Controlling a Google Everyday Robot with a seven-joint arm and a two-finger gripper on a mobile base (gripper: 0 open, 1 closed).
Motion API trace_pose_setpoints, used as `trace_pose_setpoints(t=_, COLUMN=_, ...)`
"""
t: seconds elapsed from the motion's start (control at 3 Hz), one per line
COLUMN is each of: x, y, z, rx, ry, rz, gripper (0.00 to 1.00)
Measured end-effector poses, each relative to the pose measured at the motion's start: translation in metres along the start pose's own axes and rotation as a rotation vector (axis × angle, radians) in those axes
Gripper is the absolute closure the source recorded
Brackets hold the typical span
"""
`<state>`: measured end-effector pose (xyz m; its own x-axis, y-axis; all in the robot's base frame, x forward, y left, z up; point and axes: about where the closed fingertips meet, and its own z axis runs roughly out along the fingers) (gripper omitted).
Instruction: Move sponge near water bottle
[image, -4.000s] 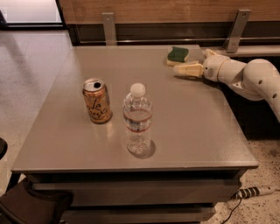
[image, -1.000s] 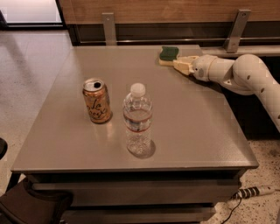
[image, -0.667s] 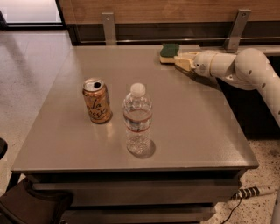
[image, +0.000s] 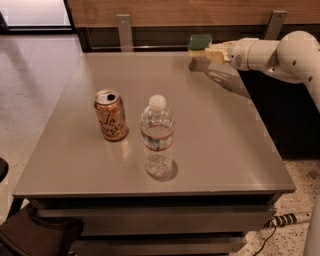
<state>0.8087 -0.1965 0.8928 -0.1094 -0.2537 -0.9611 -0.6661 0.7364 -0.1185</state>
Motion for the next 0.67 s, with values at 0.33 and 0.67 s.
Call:
trace_pose_setpoints(t=0.33, x=-0.006, y=-0.005, z=-0.017, rx=0.035, ry=0.012, rz=-0.008, gripper=1.00)
trace_pose_setpoints(t=0.67, x=-0.015, y=-0.004, z=-0.050, rx=0.084, ry=0.011, rz=-0.010, gripper=1.00)
